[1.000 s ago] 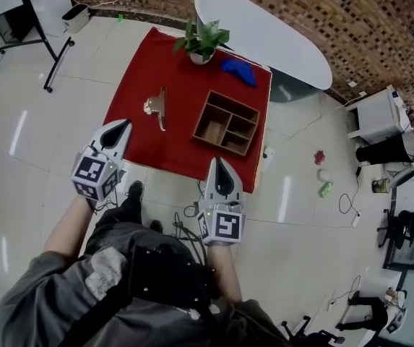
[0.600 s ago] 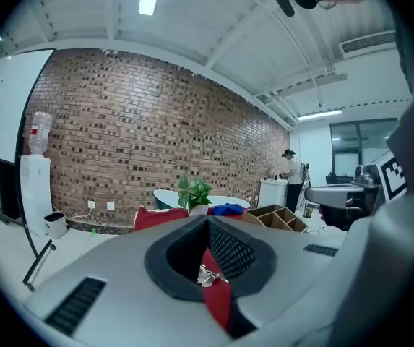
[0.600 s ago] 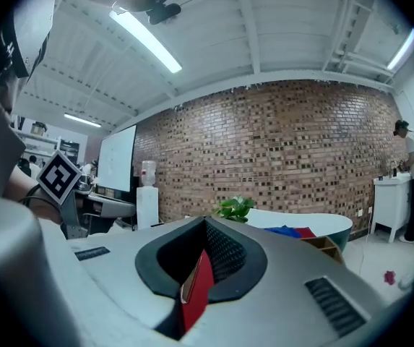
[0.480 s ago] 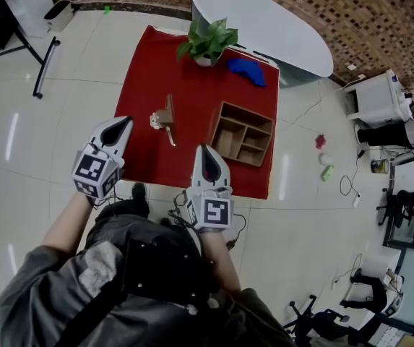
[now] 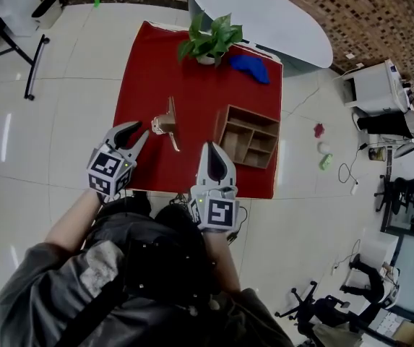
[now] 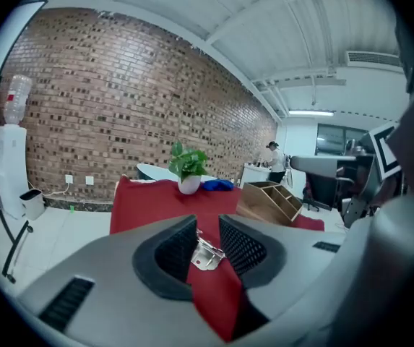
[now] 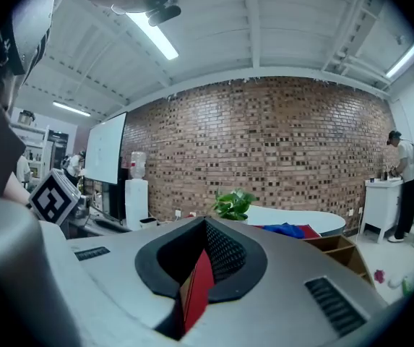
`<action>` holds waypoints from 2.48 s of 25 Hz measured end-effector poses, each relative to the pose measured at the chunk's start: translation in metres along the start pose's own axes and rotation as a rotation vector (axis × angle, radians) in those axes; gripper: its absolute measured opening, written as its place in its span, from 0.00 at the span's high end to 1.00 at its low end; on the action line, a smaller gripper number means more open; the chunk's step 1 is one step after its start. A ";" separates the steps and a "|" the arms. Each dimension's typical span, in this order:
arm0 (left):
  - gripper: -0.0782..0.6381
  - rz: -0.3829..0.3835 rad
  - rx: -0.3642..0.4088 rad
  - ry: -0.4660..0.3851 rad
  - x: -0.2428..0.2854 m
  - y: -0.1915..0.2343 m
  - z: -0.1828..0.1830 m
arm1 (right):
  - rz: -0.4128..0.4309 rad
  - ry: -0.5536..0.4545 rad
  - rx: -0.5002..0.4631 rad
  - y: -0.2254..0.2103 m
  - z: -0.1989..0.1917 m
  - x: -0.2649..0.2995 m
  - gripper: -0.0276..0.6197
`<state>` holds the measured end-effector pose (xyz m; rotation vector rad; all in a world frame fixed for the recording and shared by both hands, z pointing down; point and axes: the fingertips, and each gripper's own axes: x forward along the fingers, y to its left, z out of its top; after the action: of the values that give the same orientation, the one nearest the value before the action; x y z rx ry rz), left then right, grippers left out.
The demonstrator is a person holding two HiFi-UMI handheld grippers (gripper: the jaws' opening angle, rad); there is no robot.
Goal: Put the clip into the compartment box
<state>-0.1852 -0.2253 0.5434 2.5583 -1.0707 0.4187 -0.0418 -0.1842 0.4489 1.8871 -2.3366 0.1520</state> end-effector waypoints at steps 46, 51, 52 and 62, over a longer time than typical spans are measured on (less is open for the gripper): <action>0.78 -0.024 -0.423 0.237 0.121 -0.012 -0.044 | 0.021 -0.022 0.021 -0.106 0.005 0.008 0.95; 0.81 -0.043 -0.406 0.210 0.118 -0.021 -0.027 | 0.028 -0.039 0.012 -0.108 0.012 0.002 0.95; 0.81 -0.043 -0.402 0.200 0.116 -0.023 -0.023 | 0.029 -0.042 0.012 -0.108 0.014 0.001 0.95; 0.82 -0.081 -0.416 0.002 0.082 -0.042 0.046 | 0.043 -0.070 -0.002 -0.108 0.026 -0.013 0.95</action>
<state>-0.0933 -0.2680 0.5265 2.2199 -0.9352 0.1558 0.0650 -0.1981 0.4207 1.8719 -2.4225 0.0901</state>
